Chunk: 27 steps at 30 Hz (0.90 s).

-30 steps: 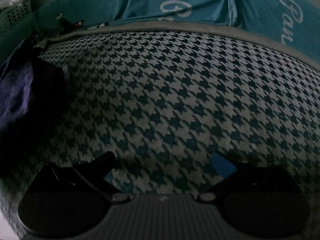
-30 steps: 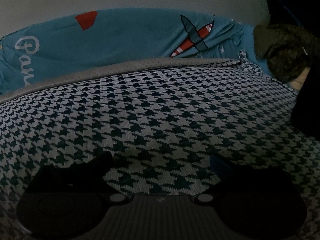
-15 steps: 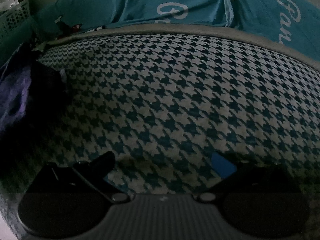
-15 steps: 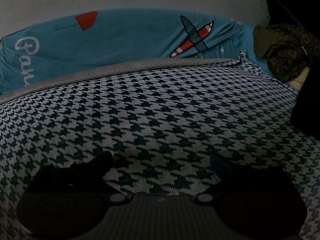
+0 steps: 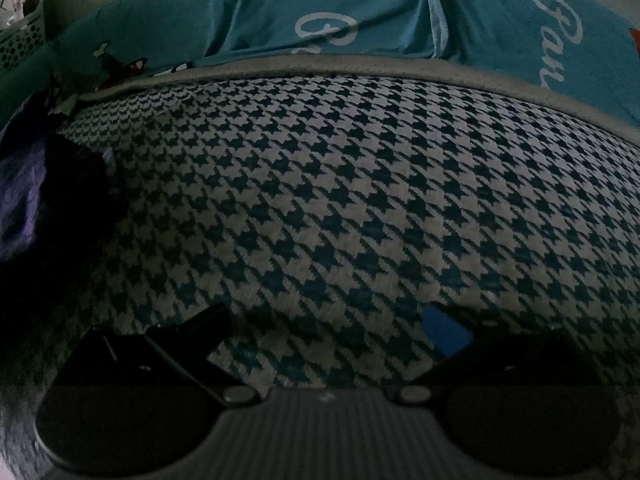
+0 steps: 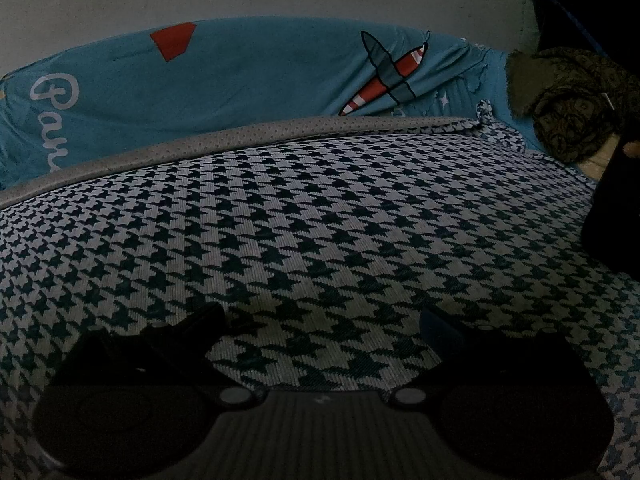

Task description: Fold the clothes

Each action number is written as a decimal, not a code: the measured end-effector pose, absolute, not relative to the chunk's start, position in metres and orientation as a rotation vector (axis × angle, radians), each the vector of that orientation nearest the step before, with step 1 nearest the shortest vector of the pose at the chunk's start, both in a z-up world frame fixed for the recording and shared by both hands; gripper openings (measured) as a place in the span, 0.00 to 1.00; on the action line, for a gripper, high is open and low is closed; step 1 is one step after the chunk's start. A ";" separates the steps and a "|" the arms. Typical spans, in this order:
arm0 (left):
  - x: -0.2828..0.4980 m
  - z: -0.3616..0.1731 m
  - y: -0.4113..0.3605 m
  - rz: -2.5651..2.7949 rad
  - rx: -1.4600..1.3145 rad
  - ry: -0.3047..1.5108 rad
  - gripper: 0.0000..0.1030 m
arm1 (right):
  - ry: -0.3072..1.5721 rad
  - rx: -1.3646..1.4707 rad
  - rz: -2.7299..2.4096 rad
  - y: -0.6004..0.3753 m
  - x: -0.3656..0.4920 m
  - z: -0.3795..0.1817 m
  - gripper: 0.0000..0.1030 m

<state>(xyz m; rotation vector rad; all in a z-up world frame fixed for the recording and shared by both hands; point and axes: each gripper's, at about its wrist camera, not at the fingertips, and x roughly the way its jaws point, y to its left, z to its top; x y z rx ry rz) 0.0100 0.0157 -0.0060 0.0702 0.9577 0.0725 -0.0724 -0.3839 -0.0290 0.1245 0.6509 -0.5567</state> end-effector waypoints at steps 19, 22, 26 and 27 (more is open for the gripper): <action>0.003 -0.001 0.014 -0.002 0.070 0.989 1.00 | 0.642 0.125 -0.556 -0.384 -0.073 -0.030 1.00; -0.001 0.002 0.013 -0.019 0.075 0.983 1.00 | 0.641 0.125 -0.557 -0.384 -0.073 -0.030 1.00; -0.006 0.005 0.012 -0.042 0.081 0.974 1.00 | 0.640 0.125 -0.557 -0.384 -0.073 -0.030 1.00; -0.008 0.006 0.012 -0.047 0.082 0.971 1.00 | 0.639 0.126 -0.557 -0.384 -0.073 -0.030 1.00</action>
